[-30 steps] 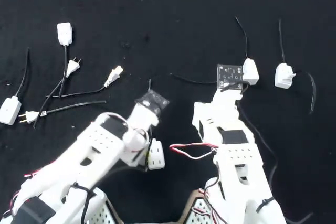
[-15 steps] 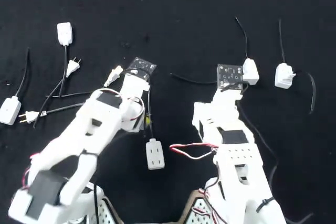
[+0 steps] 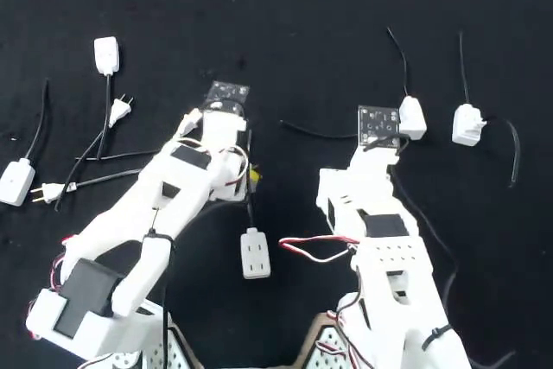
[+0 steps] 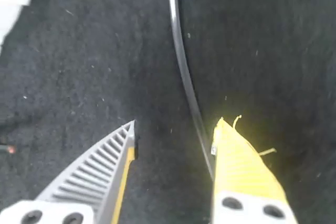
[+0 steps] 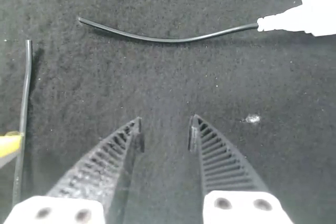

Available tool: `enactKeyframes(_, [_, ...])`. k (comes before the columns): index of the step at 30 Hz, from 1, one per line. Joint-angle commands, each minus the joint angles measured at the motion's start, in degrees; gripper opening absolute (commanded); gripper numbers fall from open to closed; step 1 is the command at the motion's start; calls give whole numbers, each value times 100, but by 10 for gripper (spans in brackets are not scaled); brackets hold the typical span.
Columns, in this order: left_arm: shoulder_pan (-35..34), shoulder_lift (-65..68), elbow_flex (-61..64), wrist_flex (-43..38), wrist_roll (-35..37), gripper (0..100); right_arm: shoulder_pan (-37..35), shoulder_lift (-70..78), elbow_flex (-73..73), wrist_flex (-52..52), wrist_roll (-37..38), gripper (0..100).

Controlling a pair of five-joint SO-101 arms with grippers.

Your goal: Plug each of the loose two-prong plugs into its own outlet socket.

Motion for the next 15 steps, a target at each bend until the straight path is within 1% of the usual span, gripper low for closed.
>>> enactKeyframes(1, [84, 9, -312, -141, 308, 241, 44, -189, -171, -123, -35, 138])
enactKeyframes(5, [110, 563, -92, -703, 316, 241, 44, -189, -171, -123, -35, 138])
enactKeyframes(8, [84, 1029, -242, -774, 343, 241, 44, -189, -171, -123, -26, 138])
enactKeyframes(13, [-163, 1046, -673, 422, 642, 239, 44, -189, -171, -123, -26, 138])
enactKeyframes(15, [-435, 1046, -681, 765, 642, 235, 44, -189, -171, -123, -26, 138])
